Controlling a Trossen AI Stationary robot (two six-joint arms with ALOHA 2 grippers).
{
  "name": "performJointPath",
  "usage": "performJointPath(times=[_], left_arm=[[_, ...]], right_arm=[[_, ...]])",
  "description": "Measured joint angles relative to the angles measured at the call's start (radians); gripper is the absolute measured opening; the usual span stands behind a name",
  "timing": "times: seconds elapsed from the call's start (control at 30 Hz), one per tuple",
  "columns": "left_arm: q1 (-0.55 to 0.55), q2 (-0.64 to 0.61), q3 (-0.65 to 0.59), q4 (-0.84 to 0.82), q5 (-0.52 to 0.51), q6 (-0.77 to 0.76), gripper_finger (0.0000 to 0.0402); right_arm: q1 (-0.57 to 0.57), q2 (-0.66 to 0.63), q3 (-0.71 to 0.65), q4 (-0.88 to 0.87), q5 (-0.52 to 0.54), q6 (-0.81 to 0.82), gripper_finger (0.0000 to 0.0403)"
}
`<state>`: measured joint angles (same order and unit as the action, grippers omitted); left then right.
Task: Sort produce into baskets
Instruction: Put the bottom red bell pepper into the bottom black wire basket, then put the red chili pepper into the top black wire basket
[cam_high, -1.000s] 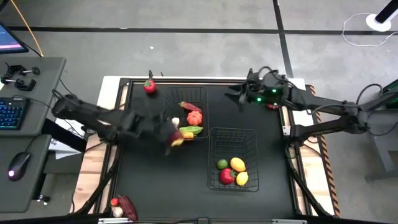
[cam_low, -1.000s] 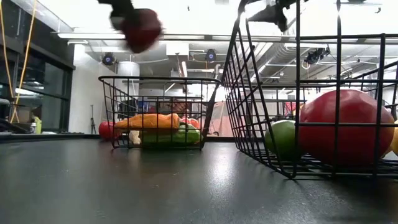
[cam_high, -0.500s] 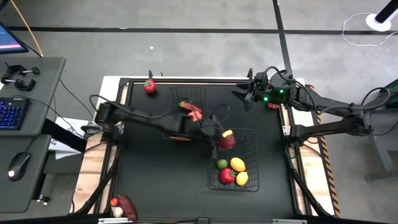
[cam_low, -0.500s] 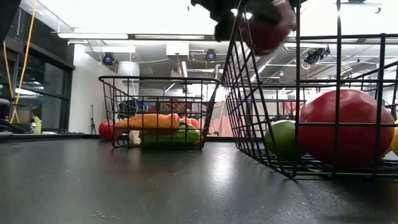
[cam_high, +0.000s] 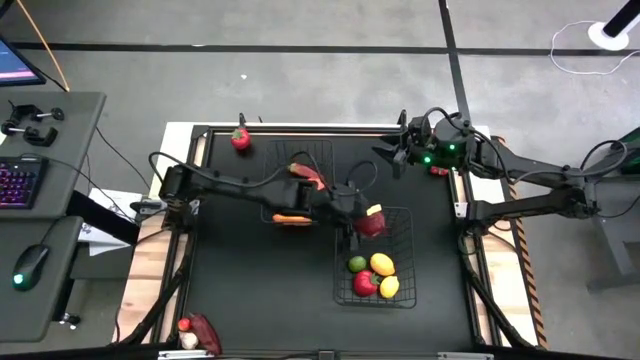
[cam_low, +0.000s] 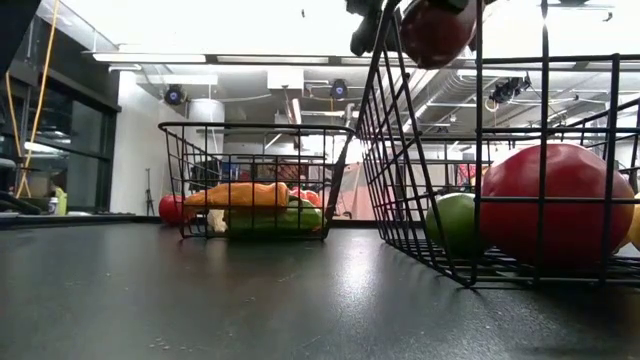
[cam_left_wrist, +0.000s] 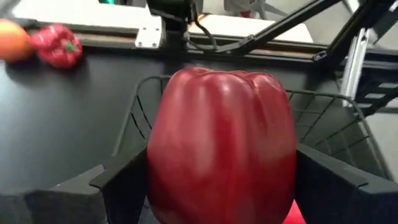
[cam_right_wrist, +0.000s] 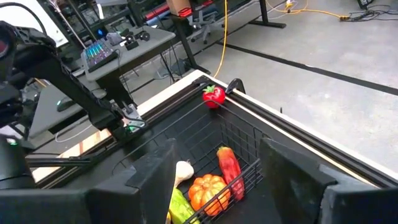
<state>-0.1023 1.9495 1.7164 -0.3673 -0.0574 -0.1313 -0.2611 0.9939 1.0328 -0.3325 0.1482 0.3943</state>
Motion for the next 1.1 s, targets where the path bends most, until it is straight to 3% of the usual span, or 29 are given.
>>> performJointPath(times=[0.23, 0.47, 0.6, 0.73, 0.87, 0.97, 1.1], left_arm=[[0.037, 0.001, 0.000, 0.006, 0.171, -0.098, 0.0340], [0.051, 0.001, 0.000, -0.005, 0.254, -0.028, 0.0375], [0.061, -0.036, 0.000, -0.124, 0.259, -0.023, 0.0376], [0.071, -0.112, 0.000, -0.394, 0.246, 0.021, 0.0376], [0.042, -0.191, -0.011, -0.679, 0.117, 0.034, 0.0376], [-0.006, -0.301, -0.109, -0.738, 0.074, -0.028, 0.0376], [-0.123, -0.474, -0.330, -0.723, 0.073, -0.198, 0.0376]], right_arm=[[0.000, 0.000, 0.000, 0.000, 0.000, -0.002, 0.0223], [0.000, 0.000, 0.000, 0.000, 0.008, -0.010, 0.0223], [0.000, 0.000, 0.000, 0.000, 0.009, -0.010, 0.0223], [-0.002, 0.000, 0.000, 0.000, 0.010, -0.019, 0.0223], [-0.003, 0.000, 0.000, 0.000, 0.014, -0.035, 0.0223], [-0.003, 0.000, 0.000, -0.001, 0.026, -0.037, 0.0223], [-0.003, 0.000, 0.000, -0.016, 0.031, -0.037, 0.0223]])
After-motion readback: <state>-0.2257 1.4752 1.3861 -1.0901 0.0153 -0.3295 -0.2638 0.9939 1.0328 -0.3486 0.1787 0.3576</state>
